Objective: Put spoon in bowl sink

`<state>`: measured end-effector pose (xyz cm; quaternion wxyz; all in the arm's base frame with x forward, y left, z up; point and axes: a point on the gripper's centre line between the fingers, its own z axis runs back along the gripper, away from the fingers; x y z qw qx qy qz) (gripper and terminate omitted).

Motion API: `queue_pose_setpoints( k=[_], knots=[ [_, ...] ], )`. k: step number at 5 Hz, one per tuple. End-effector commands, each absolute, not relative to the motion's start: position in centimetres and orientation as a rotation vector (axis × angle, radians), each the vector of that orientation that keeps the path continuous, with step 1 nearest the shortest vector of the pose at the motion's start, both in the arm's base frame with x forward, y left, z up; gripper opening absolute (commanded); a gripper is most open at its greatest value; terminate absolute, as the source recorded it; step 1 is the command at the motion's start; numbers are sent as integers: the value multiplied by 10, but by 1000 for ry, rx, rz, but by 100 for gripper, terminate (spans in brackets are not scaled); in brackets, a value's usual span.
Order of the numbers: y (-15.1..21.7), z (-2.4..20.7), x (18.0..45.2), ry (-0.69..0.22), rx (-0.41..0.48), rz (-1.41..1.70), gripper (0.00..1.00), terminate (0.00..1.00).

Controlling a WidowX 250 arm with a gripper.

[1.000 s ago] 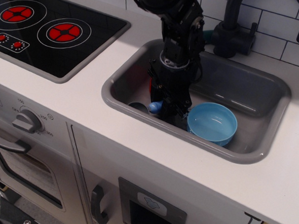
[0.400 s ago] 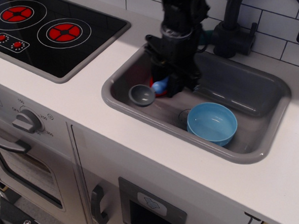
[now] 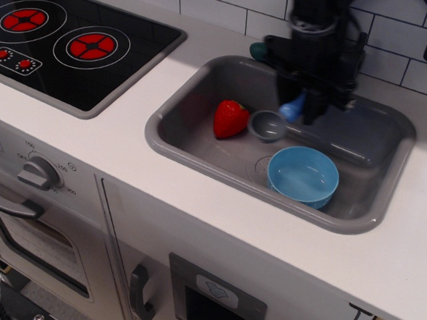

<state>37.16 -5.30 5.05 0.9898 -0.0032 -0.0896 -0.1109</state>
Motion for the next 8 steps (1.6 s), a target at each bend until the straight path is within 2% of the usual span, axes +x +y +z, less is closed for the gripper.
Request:
queue_pose_setpoints(
  k=[1, 3, 5, 6, 8],
  knots=[
    [-70, 56, 387, -232, -44, -187, 0, 0],
    [-78, 46, 379, -331, -76, -171, 0, 0],
    [-87, 42, 380, -367, -94, -129, 0, 0],
    [-88, 46, 382, -372, -91, -97, 100, 0],
    [-83, 55, 381, -357, -104, -60, 100, 0]
  ],
)
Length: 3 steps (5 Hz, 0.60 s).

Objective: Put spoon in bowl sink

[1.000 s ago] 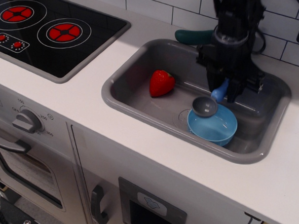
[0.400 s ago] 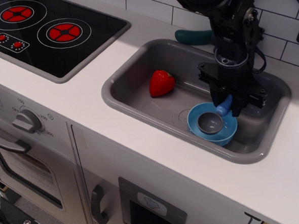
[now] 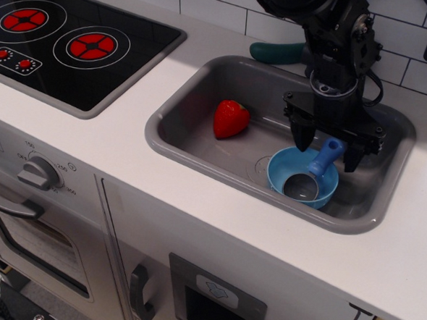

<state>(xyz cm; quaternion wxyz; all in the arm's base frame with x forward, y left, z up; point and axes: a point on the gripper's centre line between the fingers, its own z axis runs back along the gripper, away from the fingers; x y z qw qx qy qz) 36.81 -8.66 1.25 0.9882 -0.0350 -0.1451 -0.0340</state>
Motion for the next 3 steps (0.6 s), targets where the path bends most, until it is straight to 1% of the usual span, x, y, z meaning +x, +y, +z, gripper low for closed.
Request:
queue_pose_setpoints(
  k=[1, 2, 3],
  knots=[
    [-71, 82, 383, -350, -133, -37, 100, 0],
    [-56, 101, 387, -326, -108, -10, 100, 0],
    [-56, 101, 387, -326, -108, -10, 100, 0]
  ],
)
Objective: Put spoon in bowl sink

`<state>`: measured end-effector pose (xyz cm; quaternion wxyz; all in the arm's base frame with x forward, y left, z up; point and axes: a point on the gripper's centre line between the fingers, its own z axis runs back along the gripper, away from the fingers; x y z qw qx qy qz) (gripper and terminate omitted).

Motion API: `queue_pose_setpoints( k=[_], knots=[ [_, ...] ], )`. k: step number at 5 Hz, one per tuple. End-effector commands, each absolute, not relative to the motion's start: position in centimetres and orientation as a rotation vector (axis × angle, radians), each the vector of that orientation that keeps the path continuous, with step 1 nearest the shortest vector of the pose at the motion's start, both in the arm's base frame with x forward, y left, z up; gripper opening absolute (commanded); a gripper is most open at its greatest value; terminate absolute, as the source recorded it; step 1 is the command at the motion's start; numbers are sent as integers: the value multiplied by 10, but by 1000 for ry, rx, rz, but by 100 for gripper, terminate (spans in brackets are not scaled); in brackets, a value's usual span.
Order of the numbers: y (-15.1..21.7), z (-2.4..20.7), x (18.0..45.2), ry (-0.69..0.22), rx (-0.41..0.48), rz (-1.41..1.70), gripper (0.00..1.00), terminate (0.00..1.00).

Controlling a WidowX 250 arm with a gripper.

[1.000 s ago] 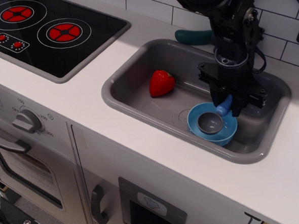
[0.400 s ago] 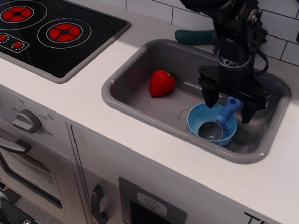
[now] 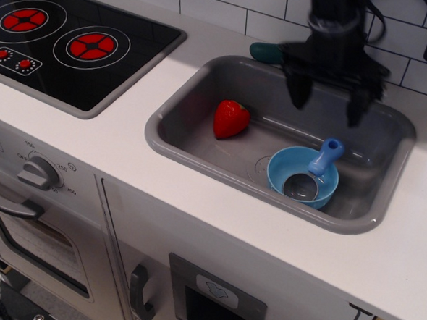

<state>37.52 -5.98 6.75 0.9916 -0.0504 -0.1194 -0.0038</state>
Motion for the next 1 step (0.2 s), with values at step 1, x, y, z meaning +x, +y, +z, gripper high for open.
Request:
queue_pose_setpoints(
  k=[1],
  knots=[
    [-56, 101, 387, -326, -108, -10, 100, 100]
  ],
)
